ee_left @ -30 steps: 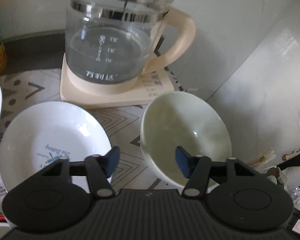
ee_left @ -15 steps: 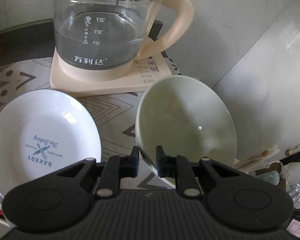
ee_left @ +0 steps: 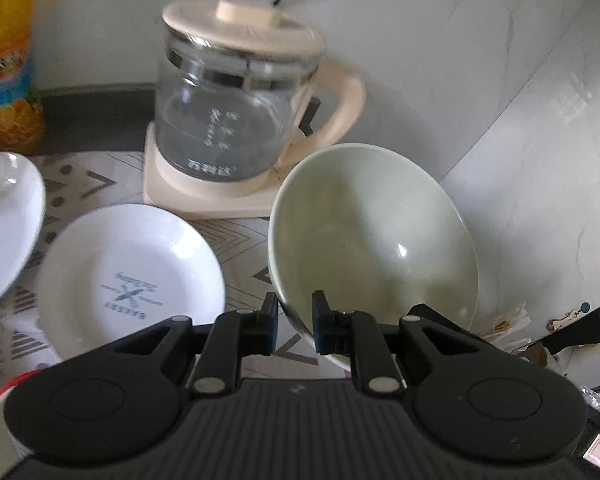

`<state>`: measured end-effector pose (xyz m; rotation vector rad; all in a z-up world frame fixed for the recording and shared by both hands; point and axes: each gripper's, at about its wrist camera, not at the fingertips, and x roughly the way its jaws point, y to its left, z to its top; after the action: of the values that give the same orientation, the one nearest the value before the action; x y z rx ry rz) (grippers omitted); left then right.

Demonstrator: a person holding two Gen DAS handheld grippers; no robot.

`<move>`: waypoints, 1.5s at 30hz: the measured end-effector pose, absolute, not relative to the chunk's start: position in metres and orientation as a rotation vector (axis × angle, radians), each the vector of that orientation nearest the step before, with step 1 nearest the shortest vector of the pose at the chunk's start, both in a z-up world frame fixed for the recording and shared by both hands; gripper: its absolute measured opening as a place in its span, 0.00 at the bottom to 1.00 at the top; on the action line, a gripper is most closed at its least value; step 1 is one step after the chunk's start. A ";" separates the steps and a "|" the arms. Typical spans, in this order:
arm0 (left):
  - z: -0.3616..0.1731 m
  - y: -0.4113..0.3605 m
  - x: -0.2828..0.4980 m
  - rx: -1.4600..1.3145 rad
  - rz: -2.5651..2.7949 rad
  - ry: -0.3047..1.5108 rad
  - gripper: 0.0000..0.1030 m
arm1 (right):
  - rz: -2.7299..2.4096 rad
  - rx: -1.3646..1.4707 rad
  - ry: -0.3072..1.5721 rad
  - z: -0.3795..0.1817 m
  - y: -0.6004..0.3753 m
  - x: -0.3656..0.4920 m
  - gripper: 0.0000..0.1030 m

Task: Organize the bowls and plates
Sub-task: 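Carry the small white bowl and lower it into the stacked bowls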

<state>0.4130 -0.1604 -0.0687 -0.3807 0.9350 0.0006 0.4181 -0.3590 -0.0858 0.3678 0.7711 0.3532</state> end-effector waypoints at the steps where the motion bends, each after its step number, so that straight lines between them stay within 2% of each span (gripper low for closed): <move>1: -0.063 -0.159 0.407 -0.370 0.009 0.926 0.15 | 0.361 0.369 0.771 -0.084 -0.358 0.415 0.24; 15: -0.013 -0.130 0.342 -0.409 0.007 0.871 0.15 | 0.396 0.342 0.712 -0.037 -0.337 0.351 0.24; 26: 0.012 -0.102 0.299 -0.390 -0.035 0.853 0.15 | 0.338 0.366 0.708 -0.029 -0.312 0.303 0.24; 45: -0.021 -0.073 0.255 -0.425 -0.061 0.958 0.16 | 0.284 0.306 0.805 -0.053 -0.286 0.258 0.24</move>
<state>0.2552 -0.0730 -0.0207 -0.4246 0.9583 -0.0610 0.2585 -0.2857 -0.0532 0.3063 0.8051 0.2839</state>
